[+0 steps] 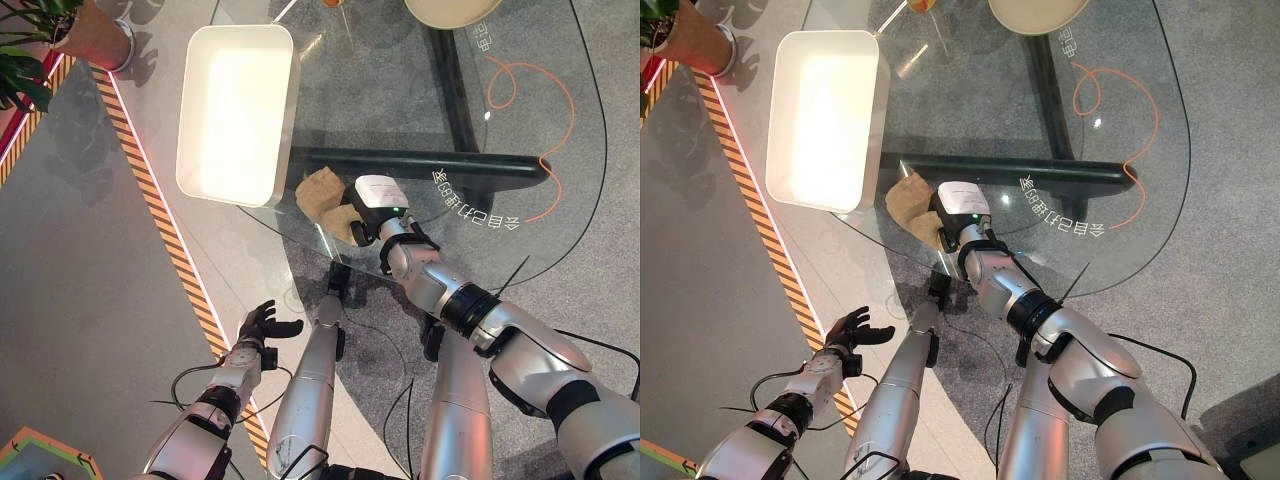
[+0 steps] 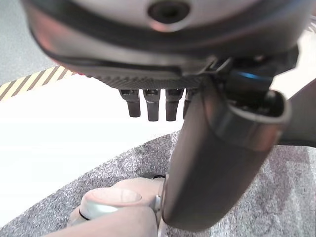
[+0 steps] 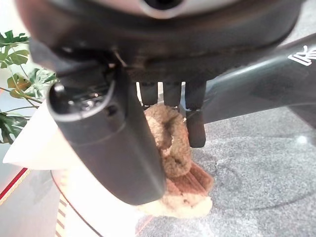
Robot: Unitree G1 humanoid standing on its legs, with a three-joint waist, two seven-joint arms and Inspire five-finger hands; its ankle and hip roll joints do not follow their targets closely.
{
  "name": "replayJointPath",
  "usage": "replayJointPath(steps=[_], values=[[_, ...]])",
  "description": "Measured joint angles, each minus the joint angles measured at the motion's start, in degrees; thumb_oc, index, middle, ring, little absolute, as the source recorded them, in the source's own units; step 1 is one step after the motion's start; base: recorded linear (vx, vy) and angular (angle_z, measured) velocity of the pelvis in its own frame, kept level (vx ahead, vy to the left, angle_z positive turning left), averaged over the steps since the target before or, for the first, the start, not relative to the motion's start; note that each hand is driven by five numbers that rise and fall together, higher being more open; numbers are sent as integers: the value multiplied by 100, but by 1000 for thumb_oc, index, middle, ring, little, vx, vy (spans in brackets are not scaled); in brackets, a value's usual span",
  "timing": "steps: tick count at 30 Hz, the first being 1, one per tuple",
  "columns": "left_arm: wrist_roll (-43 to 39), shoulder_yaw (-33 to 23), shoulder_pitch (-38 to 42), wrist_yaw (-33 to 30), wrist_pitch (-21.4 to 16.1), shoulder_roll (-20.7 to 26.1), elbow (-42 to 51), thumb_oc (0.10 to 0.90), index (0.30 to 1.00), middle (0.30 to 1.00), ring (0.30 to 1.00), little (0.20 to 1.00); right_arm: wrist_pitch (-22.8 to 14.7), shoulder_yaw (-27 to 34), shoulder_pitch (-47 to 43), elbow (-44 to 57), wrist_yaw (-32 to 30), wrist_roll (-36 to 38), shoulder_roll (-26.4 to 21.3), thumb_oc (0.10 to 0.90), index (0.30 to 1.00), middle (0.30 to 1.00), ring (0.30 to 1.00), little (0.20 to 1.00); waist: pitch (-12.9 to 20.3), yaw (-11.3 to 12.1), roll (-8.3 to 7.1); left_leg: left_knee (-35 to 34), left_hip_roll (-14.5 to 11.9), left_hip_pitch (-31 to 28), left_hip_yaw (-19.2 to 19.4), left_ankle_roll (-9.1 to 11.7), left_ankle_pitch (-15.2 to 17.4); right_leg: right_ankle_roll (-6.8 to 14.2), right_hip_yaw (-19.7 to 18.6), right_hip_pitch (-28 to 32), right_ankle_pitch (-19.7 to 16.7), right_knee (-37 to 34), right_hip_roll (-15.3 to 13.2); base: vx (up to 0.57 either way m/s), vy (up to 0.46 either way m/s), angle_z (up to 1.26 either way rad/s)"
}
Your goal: Wipe the table with a cloth and put it in the basket.
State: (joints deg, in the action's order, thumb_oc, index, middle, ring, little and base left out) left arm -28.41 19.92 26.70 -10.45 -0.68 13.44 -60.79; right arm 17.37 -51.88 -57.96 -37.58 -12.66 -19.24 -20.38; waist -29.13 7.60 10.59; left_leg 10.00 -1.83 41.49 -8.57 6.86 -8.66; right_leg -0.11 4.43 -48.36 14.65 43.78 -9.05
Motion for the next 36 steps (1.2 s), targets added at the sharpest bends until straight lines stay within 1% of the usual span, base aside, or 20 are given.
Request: replayJointPath(steps=[2, 5, 7, 11, 12, 14, 15, 16, 19, 20, 24, 27, 30, 31, 33, 34, 36], values=[[-1, 5, 12, 7, 36, 0, -21, 800, 900, 900, 900, 900, -57, -33, 5, -15, 9, -8, 0, 100, 300, 300, 300, 200, 0, -9, 1, 219, 10, 85, -3, -5, -5, 41, -25, 7, -10, 5, 31, 6, -20, -10], [-2, 21, 90, 11, 32, 16, -18, 800, 900, 900, 900, 900, -62, -38, 5, -24, -12, -23, -4, 100, 300, 300, 300, 200, 3, -20, 5, 191, 13, 90, -4, 154, -190, 79, -27, 14, -11, 11, 12, 1, -10, 2], [-3, 22, 118, 11, 30, 39, -18, 800, 900, 900, 900, 900, -80, -42, 5, -85, -110, -32, 11, 100, 300, 300, 300, 200, 3, -9, 5, 191, 21, 88, -5, 171, -204, 100, -27, 14, 5, 37, -1, -1, -9, 5], [-3, 27, 118, 12, 17, 79, -63, 800, 900, 900, 900, 900, -266, -25, 3, -402, -635, 205, 103, 100, 300, 300, 300, 200, 3, -4, 5, 115, 0, 85, -44, 196, -195, 75, -2, -43, 46, 116, 13, -4, -11, 3], [-3, 38, 118, 12, 16, 79, -76, 800, 900, 900, 900, 900, -305, -16, 3, -441, -719, 248, 110, 100, 300, 300, 300, 200, 3, -2, 5, 90, -9, 88, -44, 186, -186, 66, 4, -57, 43, 114, 17, -6, -32, 1], [-4, 136, 122, 12, 13, 81, -128, 800, 900, 900, 900, 900, -403, 29, 1, -572, -963, 427, 166, 100, 300, 300, 300, 200, 3, 10, 5, 68, -30, 111, -42, 84, -102, 7, 33, -73, 16, 64, 31, 0, 0, 0], [-4, 184, 120, 23, 12, 83, -148, 800, 900, 900, 900, 900, -462, 95, -5, -691, -1131, 589, 182, 100, 300, 300, 300, 200, 3, 7, 5, 133, -29, 158, -40, 9, 14, -32, 72, -65, -5, 9, 17, 0, 0, 0], [-4, 190, 115, 26, 15, 82, -154, 800, 900, 900, 900, 900, -478, 135, -5, -729, -1217, 675, 211, 100, 300, 300, 300, 200, 3, -1, 4, 207, -16, 198, -39, -30, 39, -30, 88, -62, -12, -3, 1, 0, 0, 0], [-4, 188, 117, 26, -20, 86, -149, 800, 900, 900, 900, 900, -550, 173, -7, -882, -1559, 953, 209, 100, 300, 300, 300, 200, 3, 1, 5, 305, 10, 230, -32, -10, 26, 22, 79, -11, -21, -26, -7, 2, -3, 2], [-4, 188, 129, 28, -37, 99, -142, 800, 900, 900, 900, 900, -583, 238, -7, -934, -1698, 1071, 205, 100, 300, 300, 300, 200, 3, 8, 5, 302, 16, 230, -29, -7, 24, 65, 80, 2, -46, -49, -15, 2, -6, 5], [-6, 179, 138, 23, -30, 192, -145, 800, 900, 900, 900, 900, -668, 623, -93, -1136, -2178, 1348, 208, 100, 300, 300, 300, 200, 3, 33, 4, 198, 21, 242, -13, -6, 24, 67, 90, -19, -54, -97, -39, -1, 6, 3], [-11, 182, 138, 26, -28, 227, -143, 800, 900, 900, 900, 900, -670, 857, -281, -1248, -2436, 1504, 124, 100, 300, 300, 300, 200, 2, 10, 3, 304, 33, 365, -3, -8, 24, 68, 101, -98, -62, -108, -57, -1, -2, -1], [-15, 185, 188, 30, -36, 243, -131, 800, 900, 900, 900, 900, -685, 985, -376, -1266, -2611, 1578, -203, 100, 300, 300, 300, 200, 0, 9, 0, 398, 61, 432, 3, -19, -27, 166, 93, -83, -80, -120, -71, -4, -13, 4], [-19, 185, 196, 29, -61, 288, -109, 800, 900, 900, 900, 900, -752, 1064, -429, -1321, -2669, 1642, -292, 100, 300, 300, 300, 200, -2, 7, -3, 400, 70, 455, 3, -7, -107, 183, 95, -94, -78, -114, -84, 63, -29, 8], [-25, 179, 207, 35, -62, 332, -99, 800, 900, 900, 900, 900, -790, 1175, -474, -1384, -2754, 1723, -335, 100, 300, 300, 300, 200, -7, -3, -12, 402, 83, 459, 7, 17, -94, 216, 92, -87, -54, -114, -99, 64, -32, 5], [-29, 179, 209, 35, -65, 362, -95, 800, 900, 900, 900, 900, -796, 1241, -480, -1435, -2807, 1734, -353, 100, 300, 300, 300, 200, -10, -6, -16, 397, 88, 451, 10, -16, -139, 224, 95, -73, -60, -107, -105, 1, -30, 4], [-100, 187, 209, 41, -69, 415, -88, 800, 900, 900, 900, 900, -923, 1320, -507, -1581, -2880, 1779, -412, 100, 300, 300, 300, 200, -20, -9, -33, 401, 89, 451, 12, -27, -144, 231, 98, -69, -58, -106, -108, 2, -16, 2]])
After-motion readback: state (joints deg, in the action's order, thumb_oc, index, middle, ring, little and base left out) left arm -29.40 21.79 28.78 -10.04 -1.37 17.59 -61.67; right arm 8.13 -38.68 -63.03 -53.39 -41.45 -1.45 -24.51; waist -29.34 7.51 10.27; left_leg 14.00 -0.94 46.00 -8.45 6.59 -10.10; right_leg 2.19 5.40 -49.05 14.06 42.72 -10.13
